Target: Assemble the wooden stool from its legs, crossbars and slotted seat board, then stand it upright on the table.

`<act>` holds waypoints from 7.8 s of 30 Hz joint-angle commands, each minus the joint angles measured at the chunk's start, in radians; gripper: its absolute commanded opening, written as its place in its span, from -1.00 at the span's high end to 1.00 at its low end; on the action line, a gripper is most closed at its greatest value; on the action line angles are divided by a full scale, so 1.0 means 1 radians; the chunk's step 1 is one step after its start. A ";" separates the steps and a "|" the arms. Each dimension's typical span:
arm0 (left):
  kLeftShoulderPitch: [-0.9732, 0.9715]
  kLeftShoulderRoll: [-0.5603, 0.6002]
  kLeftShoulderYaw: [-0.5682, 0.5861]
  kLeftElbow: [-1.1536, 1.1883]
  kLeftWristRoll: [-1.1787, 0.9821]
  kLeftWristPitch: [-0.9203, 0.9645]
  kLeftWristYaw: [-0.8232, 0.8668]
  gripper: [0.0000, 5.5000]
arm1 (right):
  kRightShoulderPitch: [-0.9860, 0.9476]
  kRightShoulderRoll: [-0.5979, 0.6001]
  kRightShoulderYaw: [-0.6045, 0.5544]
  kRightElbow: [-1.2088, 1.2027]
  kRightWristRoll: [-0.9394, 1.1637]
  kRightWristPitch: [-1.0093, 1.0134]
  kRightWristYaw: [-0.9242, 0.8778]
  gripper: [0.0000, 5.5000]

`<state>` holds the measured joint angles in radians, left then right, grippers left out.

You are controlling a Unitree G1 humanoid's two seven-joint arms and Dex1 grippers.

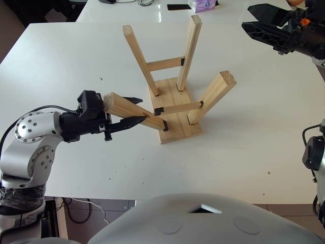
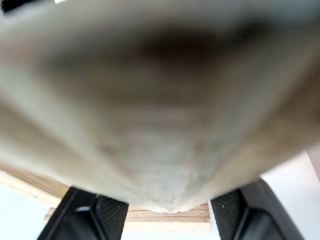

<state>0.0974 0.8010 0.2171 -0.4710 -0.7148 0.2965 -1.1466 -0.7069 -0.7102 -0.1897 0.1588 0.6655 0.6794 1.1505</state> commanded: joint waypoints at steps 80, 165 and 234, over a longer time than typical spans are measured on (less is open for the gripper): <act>-0.304 0.043 -0.132 0.150 0.072 0.070 -0.117 0.26 | 0.490 0.144 -0.013 -0.561 0.038 -0.070 -0.699 1.00; -0.394 -0.016 -0.348 0.254 0.248 0.107 0.027 0.26 | 0.525 0.312 0.575 -0.765 -0.125 0.087 -0.935 1.00; -0.424 0.037 -0.478 0.210 0.192 0.128 -0.071 0.26 | 0.561 0.404 0.329 -0.921 0.062 0.150 -0.857 1.00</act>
<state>-0.4067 0.8840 -0.1777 -0.1638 -0.5111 0.3326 -1.2161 -0.1320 -0.3206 0.0177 -0.7104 0.6217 0.7888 0.1935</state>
